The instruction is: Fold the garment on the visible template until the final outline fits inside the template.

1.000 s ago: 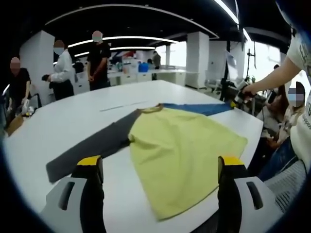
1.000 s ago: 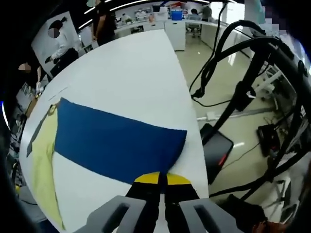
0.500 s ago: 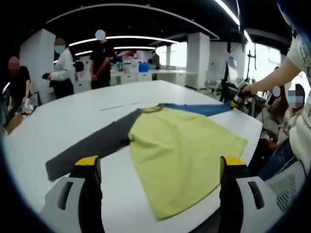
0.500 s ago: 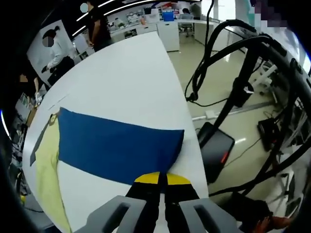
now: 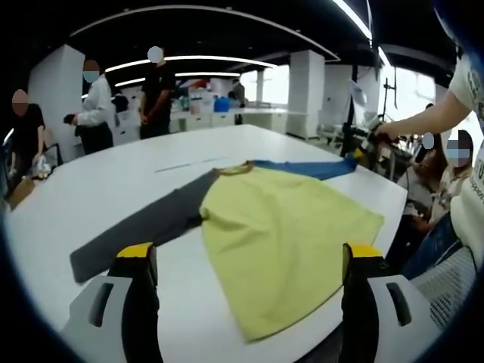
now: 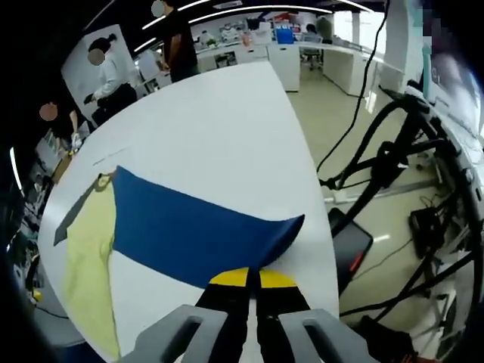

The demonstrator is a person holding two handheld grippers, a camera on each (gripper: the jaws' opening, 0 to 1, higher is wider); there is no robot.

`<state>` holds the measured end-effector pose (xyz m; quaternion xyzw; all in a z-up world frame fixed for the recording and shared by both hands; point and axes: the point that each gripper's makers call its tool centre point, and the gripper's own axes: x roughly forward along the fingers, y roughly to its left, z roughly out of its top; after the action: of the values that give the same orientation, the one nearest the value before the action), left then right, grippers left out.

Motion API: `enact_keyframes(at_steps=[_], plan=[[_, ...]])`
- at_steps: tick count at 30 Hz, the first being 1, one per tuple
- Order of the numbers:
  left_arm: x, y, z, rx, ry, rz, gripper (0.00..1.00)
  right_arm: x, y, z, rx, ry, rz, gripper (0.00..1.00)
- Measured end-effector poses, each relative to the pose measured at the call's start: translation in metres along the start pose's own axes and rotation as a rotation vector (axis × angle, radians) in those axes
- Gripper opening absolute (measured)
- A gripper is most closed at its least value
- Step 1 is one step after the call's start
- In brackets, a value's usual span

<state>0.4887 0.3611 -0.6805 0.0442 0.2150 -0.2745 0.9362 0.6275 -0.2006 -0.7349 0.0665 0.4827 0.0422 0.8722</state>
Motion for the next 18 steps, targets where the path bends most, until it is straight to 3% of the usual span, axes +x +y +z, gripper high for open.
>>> enact_keyframes(at_steps=[18], plan=[[-0.002, 0.002, -0.001, 0.006, -0.002, -0.004, 0.99, -0.005, 0.063, 0.034, -0.099, -0.073, 0.085, 0.00]])
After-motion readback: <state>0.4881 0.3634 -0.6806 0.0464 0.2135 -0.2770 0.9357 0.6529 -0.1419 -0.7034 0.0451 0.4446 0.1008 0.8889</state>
